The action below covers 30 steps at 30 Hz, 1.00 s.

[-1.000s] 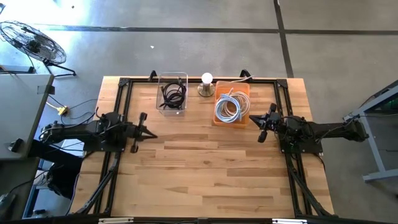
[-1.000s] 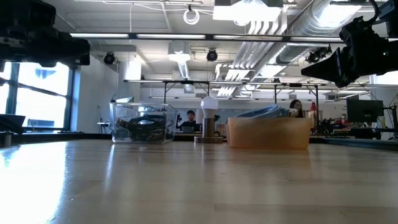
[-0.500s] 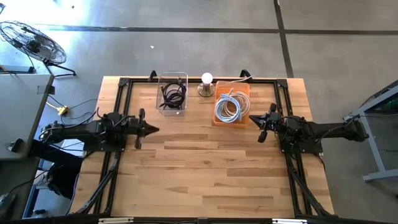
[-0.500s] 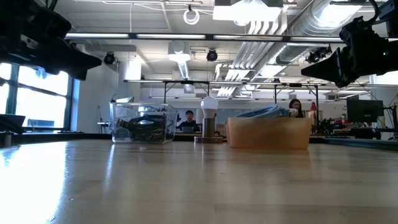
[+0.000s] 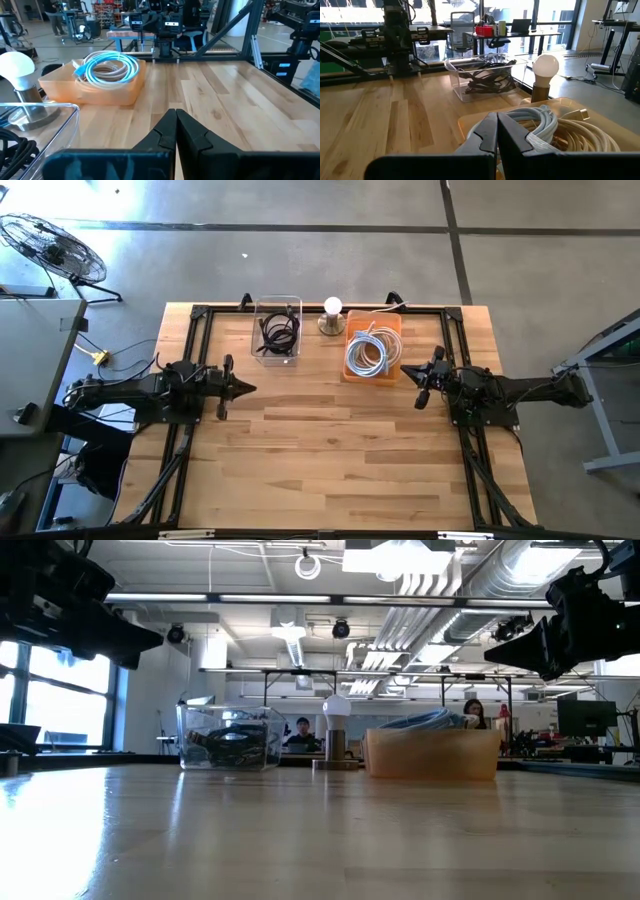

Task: Pick & Place USB Port
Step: Return to Home Position

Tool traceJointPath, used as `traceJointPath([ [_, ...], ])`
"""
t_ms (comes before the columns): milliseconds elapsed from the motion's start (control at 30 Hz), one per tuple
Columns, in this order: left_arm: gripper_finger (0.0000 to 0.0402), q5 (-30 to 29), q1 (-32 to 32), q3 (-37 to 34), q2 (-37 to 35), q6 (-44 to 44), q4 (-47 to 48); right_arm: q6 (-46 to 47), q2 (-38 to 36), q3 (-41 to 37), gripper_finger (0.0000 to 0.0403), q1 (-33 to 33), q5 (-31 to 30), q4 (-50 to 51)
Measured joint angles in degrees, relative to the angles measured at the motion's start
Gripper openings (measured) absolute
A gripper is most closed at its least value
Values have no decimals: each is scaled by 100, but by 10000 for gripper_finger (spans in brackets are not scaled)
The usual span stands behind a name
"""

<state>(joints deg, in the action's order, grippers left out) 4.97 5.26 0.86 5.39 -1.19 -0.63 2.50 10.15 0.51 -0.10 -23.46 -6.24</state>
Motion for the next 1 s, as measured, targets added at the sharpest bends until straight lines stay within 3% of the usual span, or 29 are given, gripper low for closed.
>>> traceJointPath([
  [1000, 1, -17, 0, 2, 0, -1, 12, 2, 0, 0, 0, 0, 0, -2],
])
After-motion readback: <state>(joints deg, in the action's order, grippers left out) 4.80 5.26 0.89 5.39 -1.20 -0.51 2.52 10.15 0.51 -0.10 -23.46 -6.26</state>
